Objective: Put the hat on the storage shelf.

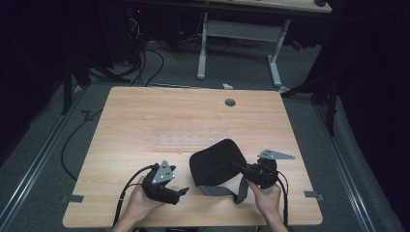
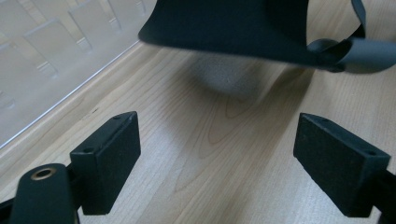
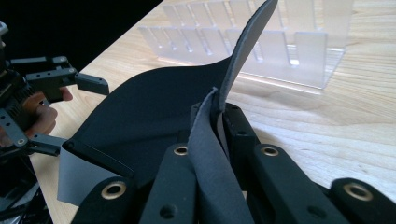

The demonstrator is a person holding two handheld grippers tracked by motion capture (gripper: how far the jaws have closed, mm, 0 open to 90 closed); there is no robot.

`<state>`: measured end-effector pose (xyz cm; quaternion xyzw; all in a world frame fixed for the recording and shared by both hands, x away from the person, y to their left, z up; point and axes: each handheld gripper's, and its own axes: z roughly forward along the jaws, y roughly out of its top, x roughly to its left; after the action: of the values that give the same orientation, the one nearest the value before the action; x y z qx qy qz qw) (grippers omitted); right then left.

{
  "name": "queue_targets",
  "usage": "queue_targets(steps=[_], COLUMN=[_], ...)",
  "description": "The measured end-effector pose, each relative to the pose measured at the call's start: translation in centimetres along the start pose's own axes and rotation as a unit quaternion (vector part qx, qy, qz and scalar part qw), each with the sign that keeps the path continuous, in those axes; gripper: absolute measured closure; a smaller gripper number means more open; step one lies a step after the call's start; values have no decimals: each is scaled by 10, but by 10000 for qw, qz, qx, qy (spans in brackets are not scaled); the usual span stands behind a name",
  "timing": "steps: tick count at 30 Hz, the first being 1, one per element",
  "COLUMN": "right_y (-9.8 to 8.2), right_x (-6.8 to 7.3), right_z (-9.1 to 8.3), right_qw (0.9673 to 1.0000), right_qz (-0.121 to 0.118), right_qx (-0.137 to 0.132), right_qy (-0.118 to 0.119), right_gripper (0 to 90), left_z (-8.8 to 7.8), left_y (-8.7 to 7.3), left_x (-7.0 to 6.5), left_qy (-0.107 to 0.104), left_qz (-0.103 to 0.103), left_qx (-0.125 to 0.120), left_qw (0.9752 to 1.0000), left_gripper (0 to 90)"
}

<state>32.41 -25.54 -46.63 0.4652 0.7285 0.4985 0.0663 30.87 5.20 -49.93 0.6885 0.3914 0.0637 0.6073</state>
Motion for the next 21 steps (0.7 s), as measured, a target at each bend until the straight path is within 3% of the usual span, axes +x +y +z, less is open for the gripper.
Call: queue_targets(steps=[7,11,21], right_y=[1,3,6], right_x=[5,7,12], right_z=[8,12,18], right_qw=[9999,9998,9992], right_qz=[-20,28,-33], right_qx=[73,110,339], right_qy=[83,149,200], right_gripper=[843,843,840], left_z=[-1,0,0], left_y=[1,1,3], left_x=[-3,-5,-7], left_qy=[-4,62,105], left_qz=[41,164,298], left_qx=[-46,-5,-153], left_qw=[10000,9998,9994], left_gripper=[151,151,149])
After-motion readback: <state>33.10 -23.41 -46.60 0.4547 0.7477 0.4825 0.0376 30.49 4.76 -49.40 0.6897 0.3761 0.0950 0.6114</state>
